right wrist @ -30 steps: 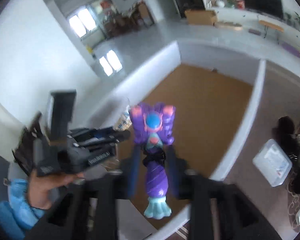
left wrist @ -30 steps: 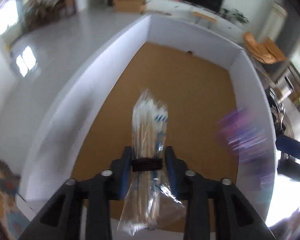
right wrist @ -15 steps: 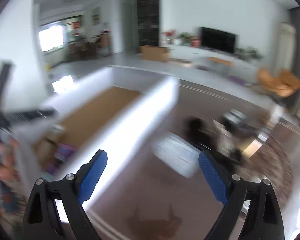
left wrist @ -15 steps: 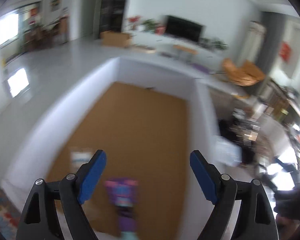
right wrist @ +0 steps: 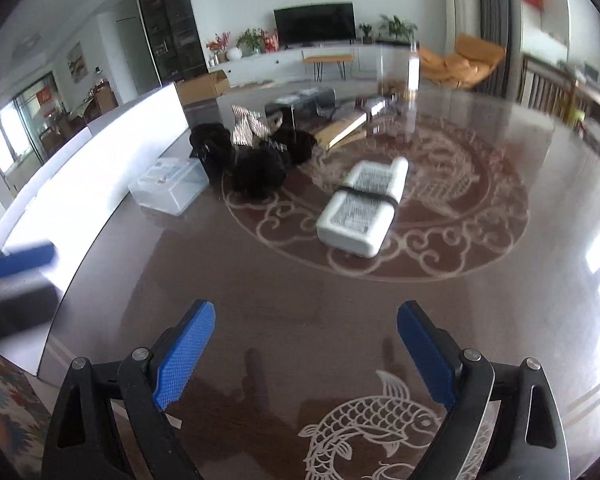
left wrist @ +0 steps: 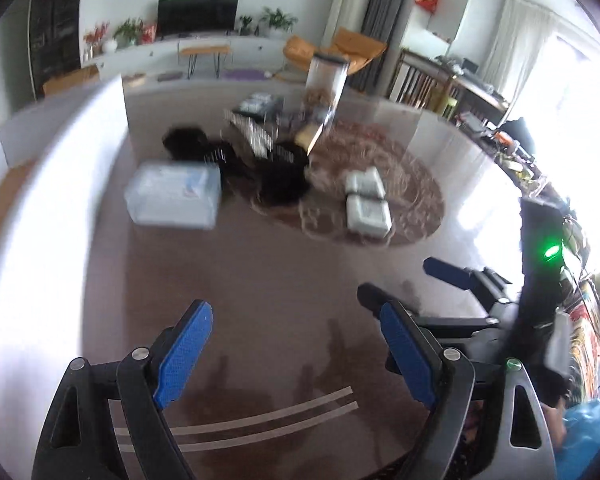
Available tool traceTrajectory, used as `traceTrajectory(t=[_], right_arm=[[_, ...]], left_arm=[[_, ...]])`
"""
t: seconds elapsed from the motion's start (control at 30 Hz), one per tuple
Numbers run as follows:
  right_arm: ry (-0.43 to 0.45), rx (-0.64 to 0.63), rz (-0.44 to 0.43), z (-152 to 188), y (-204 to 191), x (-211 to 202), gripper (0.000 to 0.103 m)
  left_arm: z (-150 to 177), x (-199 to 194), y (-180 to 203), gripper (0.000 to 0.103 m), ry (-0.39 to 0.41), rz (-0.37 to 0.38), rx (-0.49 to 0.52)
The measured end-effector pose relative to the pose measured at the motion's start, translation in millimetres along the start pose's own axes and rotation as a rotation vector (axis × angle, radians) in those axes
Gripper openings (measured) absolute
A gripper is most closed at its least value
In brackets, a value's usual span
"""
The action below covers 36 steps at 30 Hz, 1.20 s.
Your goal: Organize objects
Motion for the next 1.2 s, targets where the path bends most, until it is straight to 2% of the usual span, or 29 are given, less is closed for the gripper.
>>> traceTrajectory(t=[0.1,0.17,0.27,0.4,0.43,0.57,0.73,0.83,1.0,1.2], right_arm=[[-0.026,0.007,0.026,0.4,1.3,6.1,0.093],[-0.03,0.011,0.024,0.6,2.1,7.5,0.093],[-0.032,0.009,0.052,0.5,1.8,8.4,0.093],[-0.03,0.024,0.09,0.8,6.7,7.4,0.093],[-0.027,0.028,0.1,0.9,7.9,6.7,0.093],[-0.028,0.038,0.116,0.9,10.6,5.4,0.093],[-0.053,0.031,0.125,2.2,9.8,10.3,0.093],[-0.057,0.036,0.127,2.5,11.3,10.4,0.093],[-0.061,0.062,0.112,2.0,15.9,10.2,0.093],[-0.063,0.058,0.115,2.2,15.3,10.4,0.093]], left_arm=[[11.1,13.8,-12.1,0.086,-0.017,-0.001,-0.065],[15.2,21.9,-17.3,0.086,-0.037,-0.039,-0.077],[15.6,31.9,-26.0,0.086,-0.041,-0.05,-0.086],[15.7,49.2,-28.8,0.086,-0.05,-0.067,-0.063],[15.4,51.4,-27.6,0.086,-0.032,-0.078,-0.045],[15.8,51.2,-21.1,0.086,-0.023,-0.122,0.009],[20.5,50.6,-12.5,0.092,-0.025,-0.167,0.073],[21.1,50.8,-10.8,0.093,-0.028,-0.179,0.078],[19.0,53.6,-13.5,0.103,-0.041,-0.197,0.06],[17.8,55.2,-14.7,0.103,-0.043,-0.203,0.055]])
Point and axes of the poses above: each gripper's, at about its wrist camera, not at the fingertips, and x roughly the way its jaws point, y to its right, z to its underside, the point moved 1 cm from there along x, roughly the way its jaws point
